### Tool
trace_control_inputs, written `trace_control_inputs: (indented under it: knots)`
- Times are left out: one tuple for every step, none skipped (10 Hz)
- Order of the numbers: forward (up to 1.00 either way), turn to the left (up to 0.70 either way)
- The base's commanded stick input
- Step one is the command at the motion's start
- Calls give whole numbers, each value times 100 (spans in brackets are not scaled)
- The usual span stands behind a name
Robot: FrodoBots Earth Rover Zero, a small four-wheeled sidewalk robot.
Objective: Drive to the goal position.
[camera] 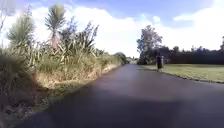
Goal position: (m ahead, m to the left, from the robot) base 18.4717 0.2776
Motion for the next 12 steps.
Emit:
trace_control_inputs:
  knots:
    - [85,-23]
    - [100,-40]
    - [100,-40]
    - [100,-40]
    - [100,-40]
    - [100,-40]
    - [100,-40]
    - [100,-40]
    - [100,-40]
    - [100,-29]
    - [100,0]
    - [100,0]
